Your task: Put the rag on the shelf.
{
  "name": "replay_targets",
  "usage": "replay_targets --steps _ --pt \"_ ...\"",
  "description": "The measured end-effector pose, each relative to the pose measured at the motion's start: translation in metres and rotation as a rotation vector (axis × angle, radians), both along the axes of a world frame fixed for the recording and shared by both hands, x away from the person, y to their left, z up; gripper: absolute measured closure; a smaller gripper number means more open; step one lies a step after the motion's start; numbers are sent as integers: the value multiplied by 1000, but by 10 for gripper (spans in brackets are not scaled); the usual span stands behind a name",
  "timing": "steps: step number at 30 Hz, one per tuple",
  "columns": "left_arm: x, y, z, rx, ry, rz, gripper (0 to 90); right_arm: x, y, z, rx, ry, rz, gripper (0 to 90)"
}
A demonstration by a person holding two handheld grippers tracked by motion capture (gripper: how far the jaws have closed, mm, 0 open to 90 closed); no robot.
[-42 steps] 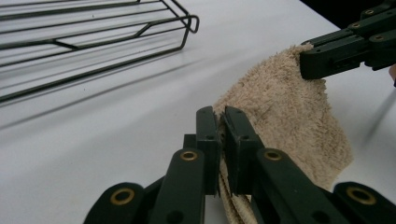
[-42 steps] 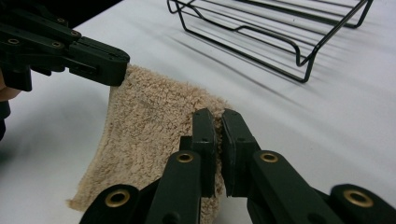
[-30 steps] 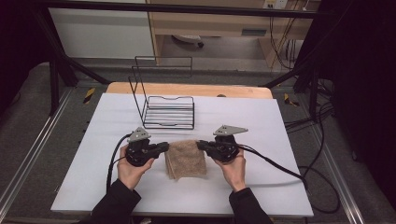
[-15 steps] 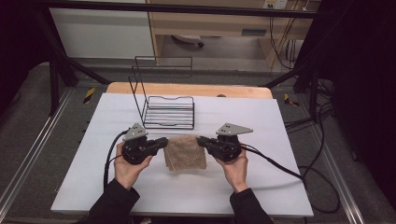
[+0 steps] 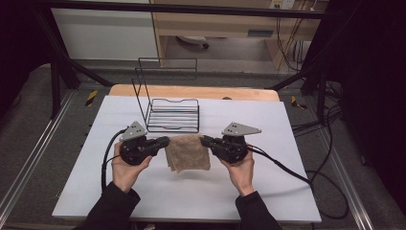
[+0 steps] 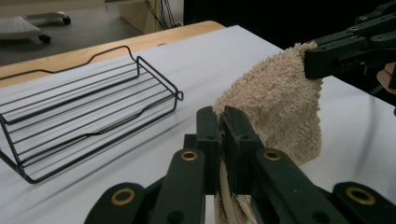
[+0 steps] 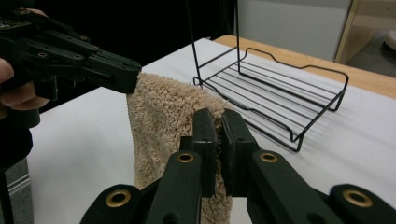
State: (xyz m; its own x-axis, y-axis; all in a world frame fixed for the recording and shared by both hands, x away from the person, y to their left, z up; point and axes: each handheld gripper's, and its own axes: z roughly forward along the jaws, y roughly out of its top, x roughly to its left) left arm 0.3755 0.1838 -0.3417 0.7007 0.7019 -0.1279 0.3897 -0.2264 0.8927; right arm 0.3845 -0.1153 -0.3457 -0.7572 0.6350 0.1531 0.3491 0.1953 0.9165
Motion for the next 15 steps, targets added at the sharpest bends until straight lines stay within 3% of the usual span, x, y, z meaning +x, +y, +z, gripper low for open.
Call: replay_targets --steps 15 --pt "-1 9 23 -69 -114 39 849 0 7 25 68 -94 -22 854"
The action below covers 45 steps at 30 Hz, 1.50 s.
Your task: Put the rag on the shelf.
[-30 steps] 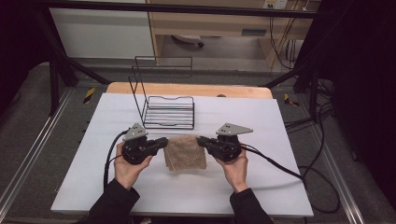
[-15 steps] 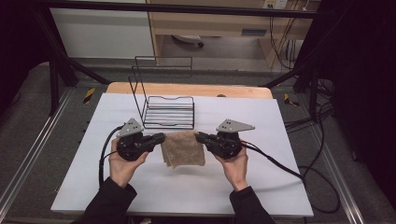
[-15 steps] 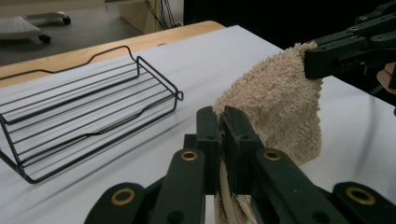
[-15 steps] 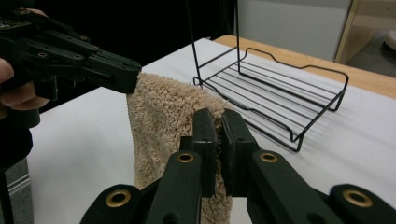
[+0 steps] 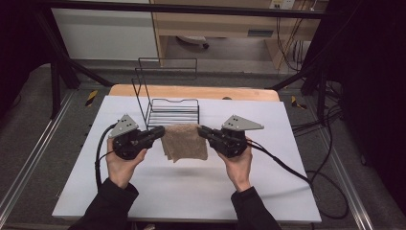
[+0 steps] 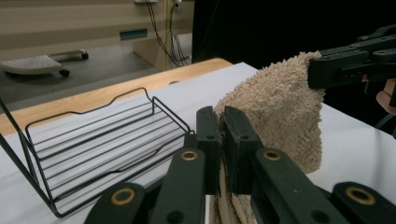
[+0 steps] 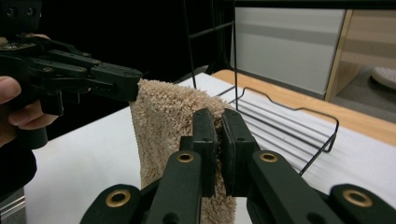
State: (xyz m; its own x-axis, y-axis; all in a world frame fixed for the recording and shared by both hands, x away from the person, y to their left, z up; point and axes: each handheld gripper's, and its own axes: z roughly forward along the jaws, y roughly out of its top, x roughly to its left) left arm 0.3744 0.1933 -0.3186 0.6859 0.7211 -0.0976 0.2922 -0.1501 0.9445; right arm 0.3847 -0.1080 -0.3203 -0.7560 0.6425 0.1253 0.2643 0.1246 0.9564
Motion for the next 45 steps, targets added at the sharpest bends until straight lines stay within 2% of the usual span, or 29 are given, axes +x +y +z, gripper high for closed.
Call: replay_targets --steps 8,17,27,35,45 --pt "1 5 15 -33 -35 19 849 1 5 14 21 -41 -11 854" --pt "3 12 24 -65 -55 35 852 3 12 25 33 -77 -15 855" --pt "5 20 36 -98 -98 51 855 6 21 39 45 -114 -20 855" --pt "6 22 47 -112 -129 63 855 9 25 48 48 -150 -26 855" --pt "8 22 65 -103 -173 76 857 15 28 63 54 -189 -44 855"
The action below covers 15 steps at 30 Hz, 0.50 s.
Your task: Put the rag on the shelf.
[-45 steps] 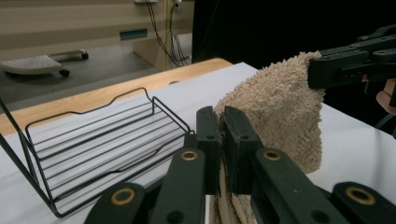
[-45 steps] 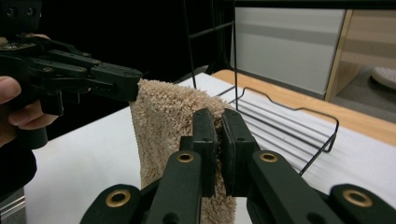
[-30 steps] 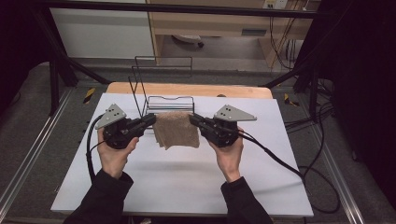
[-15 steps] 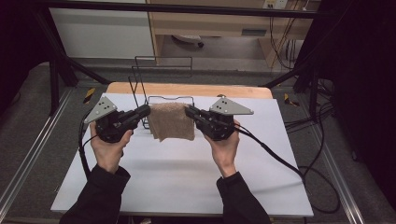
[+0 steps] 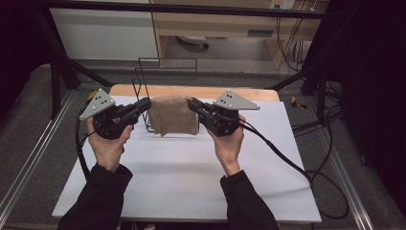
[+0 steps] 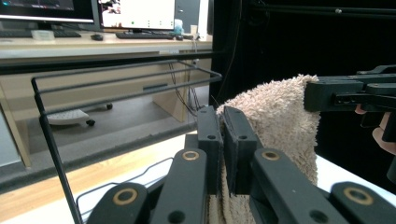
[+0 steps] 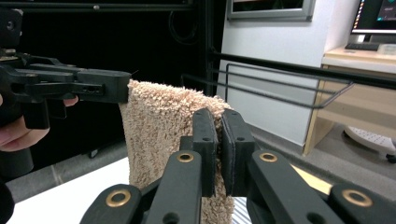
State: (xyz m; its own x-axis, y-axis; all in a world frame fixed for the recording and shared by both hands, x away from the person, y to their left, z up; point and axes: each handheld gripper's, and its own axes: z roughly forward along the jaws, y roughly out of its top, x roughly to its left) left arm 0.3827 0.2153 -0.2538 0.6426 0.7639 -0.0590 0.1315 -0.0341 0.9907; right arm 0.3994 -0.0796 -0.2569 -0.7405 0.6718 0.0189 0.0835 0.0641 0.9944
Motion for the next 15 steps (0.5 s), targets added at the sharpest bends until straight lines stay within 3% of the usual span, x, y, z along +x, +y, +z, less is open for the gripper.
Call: replay_targets --steps 15 --pt "13 3 21 -16 -41 27 857 11 6 19 28 -37 -20 855"
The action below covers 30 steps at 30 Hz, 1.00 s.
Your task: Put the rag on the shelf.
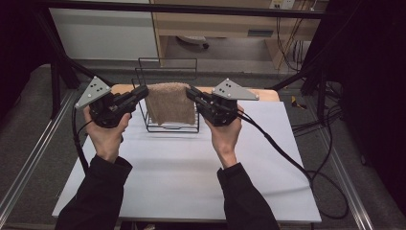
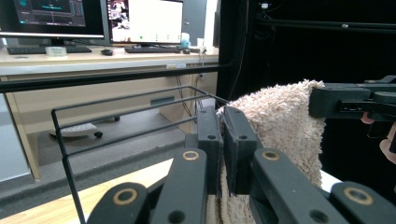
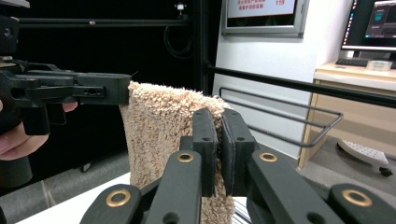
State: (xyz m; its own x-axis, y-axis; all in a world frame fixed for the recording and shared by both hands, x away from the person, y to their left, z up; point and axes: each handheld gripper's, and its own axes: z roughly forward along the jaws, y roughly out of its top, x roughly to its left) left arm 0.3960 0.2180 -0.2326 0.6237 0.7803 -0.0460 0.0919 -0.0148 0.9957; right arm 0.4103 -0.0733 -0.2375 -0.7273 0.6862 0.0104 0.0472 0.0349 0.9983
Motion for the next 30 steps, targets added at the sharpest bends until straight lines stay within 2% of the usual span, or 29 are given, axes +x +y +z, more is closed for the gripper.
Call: replay_targets --steps 21,30 --pt "22 4 38 11 -33 32 857 23 10 29 40 -30 -27 855" --pt "30 7 49 -12 -41 34 857 31 13 44 43 -46 -39 855"
